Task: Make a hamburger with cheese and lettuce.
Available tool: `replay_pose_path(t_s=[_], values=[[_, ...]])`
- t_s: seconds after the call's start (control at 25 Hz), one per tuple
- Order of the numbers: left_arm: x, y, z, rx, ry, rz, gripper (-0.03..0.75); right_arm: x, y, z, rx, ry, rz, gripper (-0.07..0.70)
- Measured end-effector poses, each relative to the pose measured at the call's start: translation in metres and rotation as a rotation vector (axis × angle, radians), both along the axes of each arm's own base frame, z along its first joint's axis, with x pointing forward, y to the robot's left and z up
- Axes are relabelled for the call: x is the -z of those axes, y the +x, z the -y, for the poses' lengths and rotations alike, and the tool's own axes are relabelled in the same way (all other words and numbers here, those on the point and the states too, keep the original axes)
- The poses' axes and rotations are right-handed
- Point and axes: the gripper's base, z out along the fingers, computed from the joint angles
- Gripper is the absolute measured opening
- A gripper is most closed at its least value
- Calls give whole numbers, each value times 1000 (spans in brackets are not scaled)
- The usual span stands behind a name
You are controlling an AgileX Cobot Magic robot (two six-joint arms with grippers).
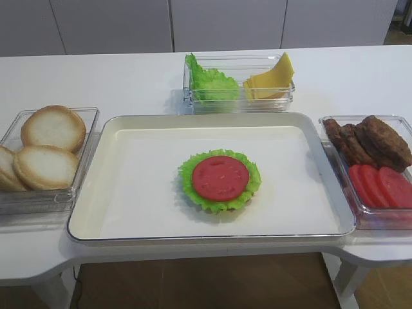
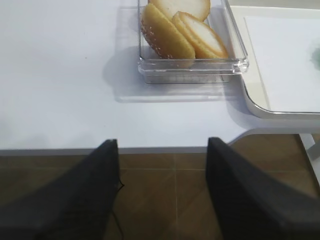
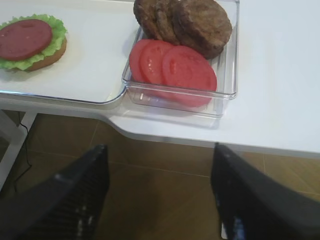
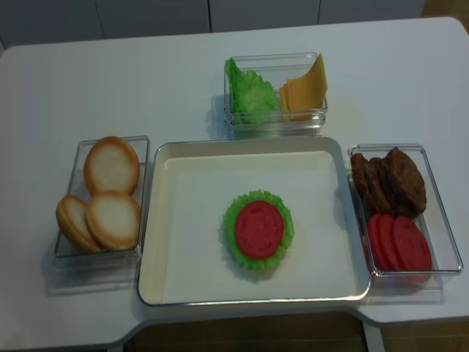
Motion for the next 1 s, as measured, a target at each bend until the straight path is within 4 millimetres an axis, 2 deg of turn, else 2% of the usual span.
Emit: replay_pose_path(t_s=[0.64,1.0], values=[[0,0,0,0,0,0,415,0,-5,0,-3,14,34,480],[0,0,0,0,0,0,415,0,-8,0,87,18,61,480]])
